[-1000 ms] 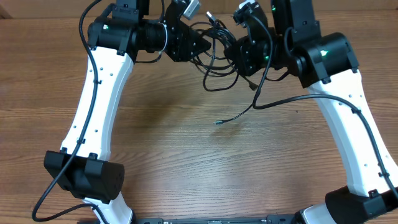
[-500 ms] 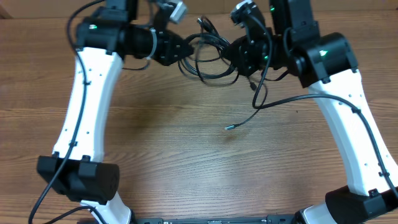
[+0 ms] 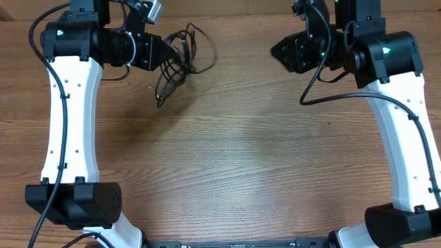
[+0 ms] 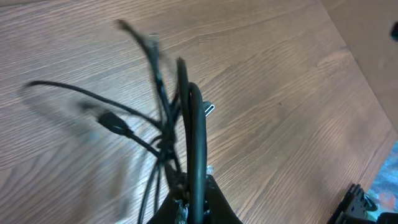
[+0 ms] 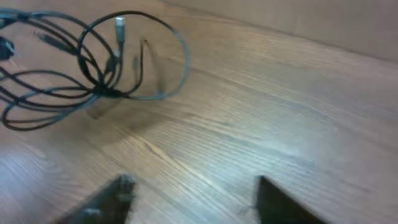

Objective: Untangle cables

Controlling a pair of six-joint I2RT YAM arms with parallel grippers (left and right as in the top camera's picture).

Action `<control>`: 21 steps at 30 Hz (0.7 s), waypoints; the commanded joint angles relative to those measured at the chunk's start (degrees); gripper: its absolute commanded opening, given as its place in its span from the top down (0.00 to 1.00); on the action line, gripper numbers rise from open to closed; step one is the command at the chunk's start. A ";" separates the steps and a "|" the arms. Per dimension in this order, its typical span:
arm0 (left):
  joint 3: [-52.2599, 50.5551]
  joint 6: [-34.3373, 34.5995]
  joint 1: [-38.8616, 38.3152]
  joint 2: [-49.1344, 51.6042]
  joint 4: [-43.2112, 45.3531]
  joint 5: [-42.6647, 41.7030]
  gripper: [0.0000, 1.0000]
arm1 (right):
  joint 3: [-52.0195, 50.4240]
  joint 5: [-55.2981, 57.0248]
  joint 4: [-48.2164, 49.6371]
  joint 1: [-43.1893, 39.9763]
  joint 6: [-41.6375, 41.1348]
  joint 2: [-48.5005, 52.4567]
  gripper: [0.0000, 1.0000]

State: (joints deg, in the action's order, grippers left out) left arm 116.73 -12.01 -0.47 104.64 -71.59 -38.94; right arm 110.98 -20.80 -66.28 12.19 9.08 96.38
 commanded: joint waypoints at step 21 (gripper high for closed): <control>0.81 20.28 -2.19 -3.52 5.68 -32.24 0.96 | 0.39 -1.79 1.62 6.60 7.48 1.09 0.28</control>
State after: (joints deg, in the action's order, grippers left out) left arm 116.73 5.30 -1.91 103.11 -66.19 -64.75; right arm 110.98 -23.51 -65.39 18.57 14.57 96.40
